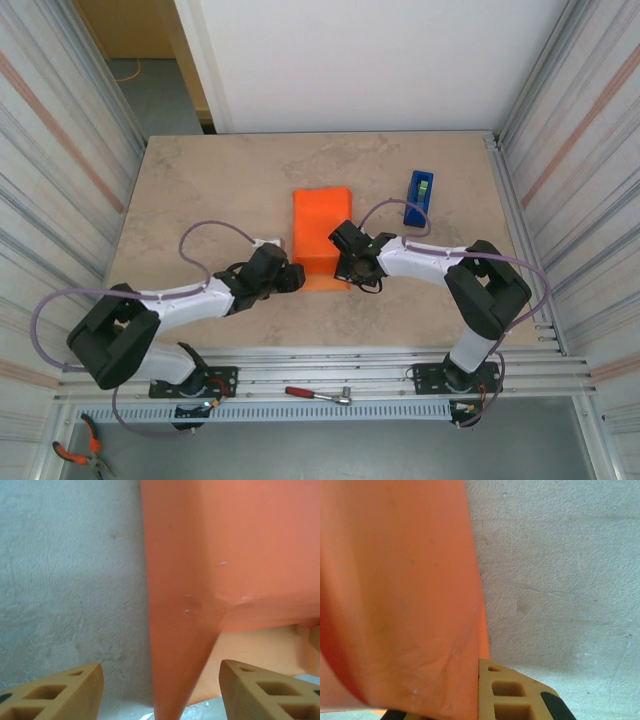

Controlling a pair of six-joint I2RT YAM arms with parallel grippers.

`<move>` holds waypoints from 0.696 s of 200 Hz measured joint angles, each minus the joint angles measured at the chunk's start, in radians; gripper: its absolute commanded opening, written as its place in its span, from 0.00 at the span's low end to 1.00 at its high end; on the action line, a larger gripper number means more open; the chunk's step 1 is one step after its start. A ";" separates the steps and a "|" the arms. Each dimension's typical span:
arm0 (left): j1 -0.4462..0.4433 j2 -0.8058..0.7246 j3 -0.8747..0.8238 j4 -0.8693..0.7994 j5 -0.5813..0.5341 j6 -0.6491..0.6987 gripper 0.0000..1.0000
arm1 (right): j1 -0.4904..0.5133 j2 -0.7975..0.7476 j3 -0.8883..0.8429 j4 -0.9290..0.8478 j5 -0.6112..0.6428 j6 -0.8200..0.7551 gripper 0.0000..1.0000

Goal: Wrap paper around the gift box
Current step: Fold the third fold of the wrapping paper on the gift box.

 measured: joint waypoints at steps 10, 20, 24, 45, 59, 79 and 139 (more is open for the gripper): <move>0.000 0.015 0.002 0.003 0.000 -0.004 0.58 | 0.000 0.000 0.000 0.000 0.000 0.000 0.00; 0.000 0.027 0.006 0.005 -0.002 -0.004 0.56 | 0.000 0.001 0.000 0.000 0.000 0.000 0.00; 0.000 0.032 0.009 0.006 -0.003 -0.004 0.55 | 0.000 0.001 0.000 0.000 0.000 0.000 0.00; 0.000 0.057 0.024 0.014 -0.004 -0.003 0.51 | 0.000 0.003 0.000 0.001 0.000 0.003 0.00; 0.000 0.072 0.036 0.018 -0.004 0.000 0.48 | 0.000 0.003 0.000 0.002 0.000 0.003 0.00; 0.000 0.091 0.050 0.022 -0.004 0.004 0.39 | 0.000 0.003 0.000 0.002 0.000 0.003 0.00; 0.000 0.136 0.092 0.021 -0.005 0.039 0.00 | 0.000 0.005 0.000 0.003 -0.002 0.003 0.00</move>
